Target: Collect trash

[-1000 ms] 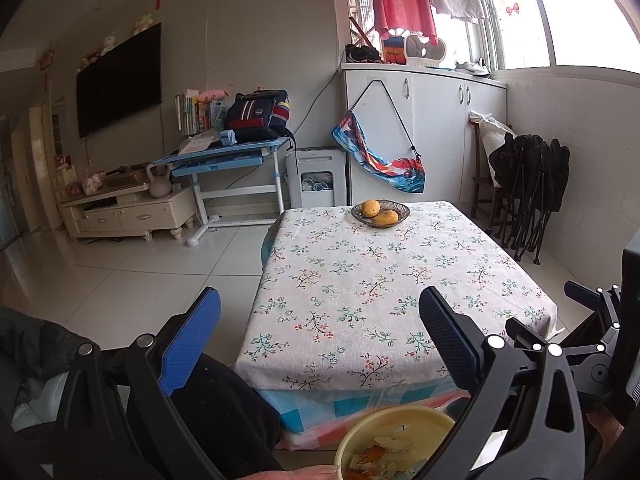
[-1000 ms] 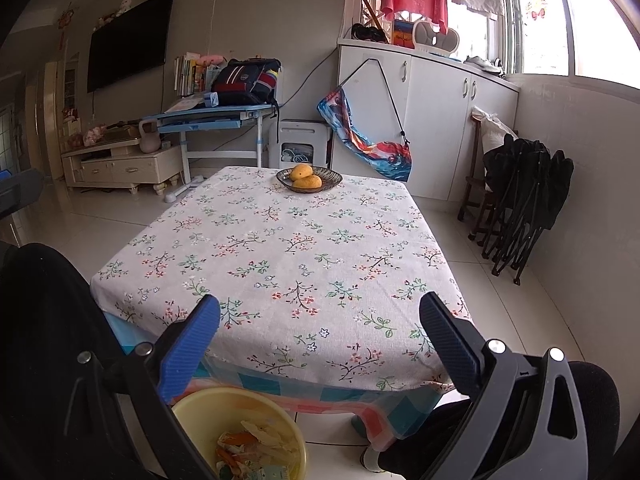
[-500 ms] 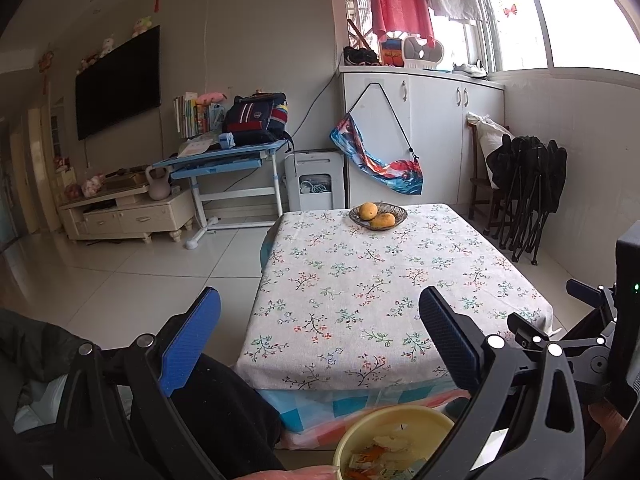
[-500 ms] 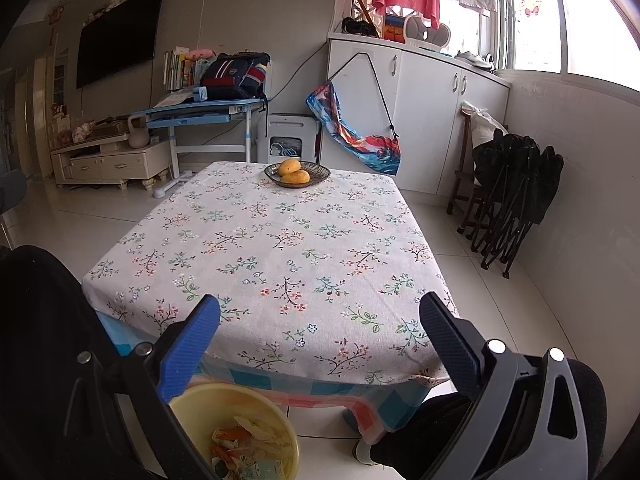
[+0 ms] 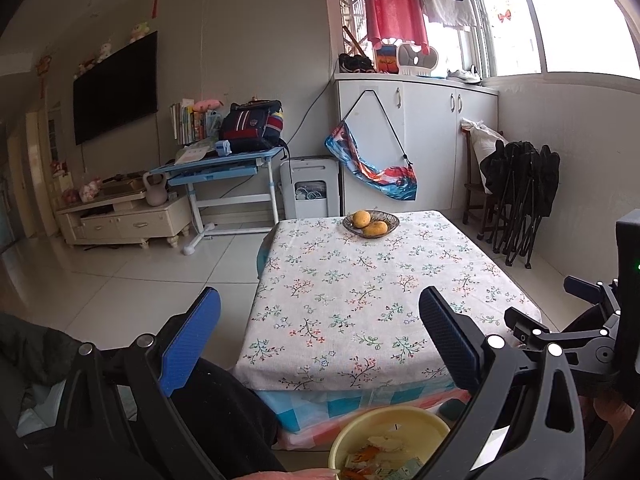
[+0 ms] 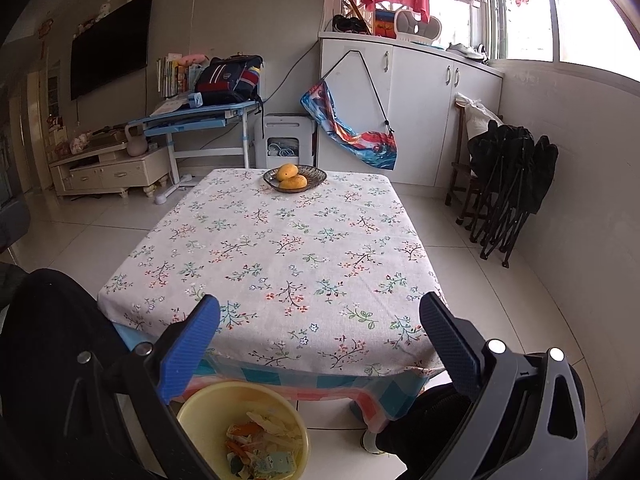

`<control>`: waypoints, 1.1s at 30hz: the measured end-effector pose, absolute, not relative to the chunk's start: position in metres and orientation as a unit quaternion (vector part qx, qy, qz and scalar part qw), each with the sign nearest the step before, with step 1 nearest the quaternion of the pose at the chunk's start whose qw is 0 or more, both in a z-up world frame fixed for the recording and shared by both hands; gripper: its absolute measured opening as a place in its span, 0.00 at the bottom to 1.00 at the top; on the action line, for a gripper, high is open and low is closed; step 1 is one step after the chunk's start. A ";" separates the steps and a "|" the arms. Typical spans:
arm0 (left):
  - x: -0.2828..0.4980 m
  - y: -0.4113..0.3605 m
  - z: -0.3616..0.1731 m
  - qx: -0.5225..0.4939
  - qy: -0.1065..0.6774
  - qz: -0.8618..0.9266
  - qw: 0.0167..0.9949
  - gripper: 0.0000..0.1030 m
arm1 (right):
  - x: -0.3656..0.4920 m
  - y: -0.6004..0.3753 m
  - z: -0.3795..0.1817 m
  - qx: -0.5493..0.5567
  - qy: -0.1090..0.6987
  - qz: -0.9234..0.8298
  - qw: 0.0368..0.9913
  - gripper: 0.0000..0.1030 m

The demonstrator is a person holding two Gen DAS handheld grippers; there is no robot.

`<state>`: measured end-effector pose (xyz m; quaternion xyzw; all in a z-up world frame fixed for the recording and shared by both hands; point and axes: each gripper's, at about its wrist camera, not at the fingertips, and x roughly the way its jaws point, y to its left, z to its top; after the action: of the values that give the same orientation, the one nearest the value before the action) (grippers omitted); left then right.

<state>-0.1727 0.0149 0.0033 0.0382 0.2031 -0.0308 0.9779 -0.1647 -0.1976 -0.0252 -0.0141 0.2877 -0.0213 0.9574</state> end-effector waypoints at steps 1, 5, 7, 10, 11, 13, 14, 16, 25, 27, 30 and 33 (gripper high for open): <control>-0.173 0.015 0.004 0.037 0.202 -0.030 0.978 0.93 | -0.165 -0.197 -0.024 -0.014 0.286 -0.020 0.958 0.93; -0.176 0.014 0.008 0.037 0.199 -0.031 0.979 0.93 | -0.168 -0.196 -0.020 -0.016 0.281 -0.017 0.959 0.93; -0.176 0.014 0.009 0.037 0.197 -0.032 0.979 0.93 | -0.168 -0.195 -0.019 -0.016 0.281 -0.016 0.959 0.93; -0.177 0.013 0.010 0.037 0.197 -0.032 0.979 0.93 | -0.168 -0.195 -0.019 -0.016 0.281 -0.016 0.959 0.93; -0.178 0.013 0.010 0.037 0.197 -0.032 0.979 0.93 | -0.168 -0.195 -0.019 -0.016 0.281 -0.016 0.959 0.93; -0.178 0.013 0.010 0.036 0.197 -0.032 0.979 0.93 | -0.168 -0.195 -0.019 -0.016 0.280 -0.016 0.960 0.93; -0.178 0.013 0.010 0.037 0.197 -0.032 0.979 0.93 | -0.169 -0.194 -0.019 -0.017 0.280 -0.017 0.960 0.93; -0.178 0.013 0.011 0.037 0.197 -0.033 0.979 0.93 | -0.168 -0.193 -0.019 -0.018 0.280 -0.017 0.960 0.93; -0.179 0.011 0.013 0.037 0.196 -0.034 0.979 0.93 | -0.172 -0.192 -0.016 -0.023 0.275 -0.016 0.961 0.93; -0.179 0.011 0.013 0.038 0.196 -0.034 0.979 0.93 | -0.172 -0.192 -0.015 -0.023 0.274 -0.015 0.961 0.93; -0.179 0.011 0.013 0.038 0.197 -0.035 0.979 0.93 | -0.172 -0.192 -0.015 -0.023 0.275 -0.015 0.961 0.93; -0.179 0.010 0.013 0.039 0.196 -0.034 0.979 0.93 | -0.172 -0.191 -0.015 -0.023 0.274 -0.015 0.961 0.93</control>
<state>-0.1794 0.0099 0.0131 0.0391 0.1962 -0.0339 0.9792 -0.1720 -0.1914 -0.0155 -0.0232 0.2744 -0.0147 0.9612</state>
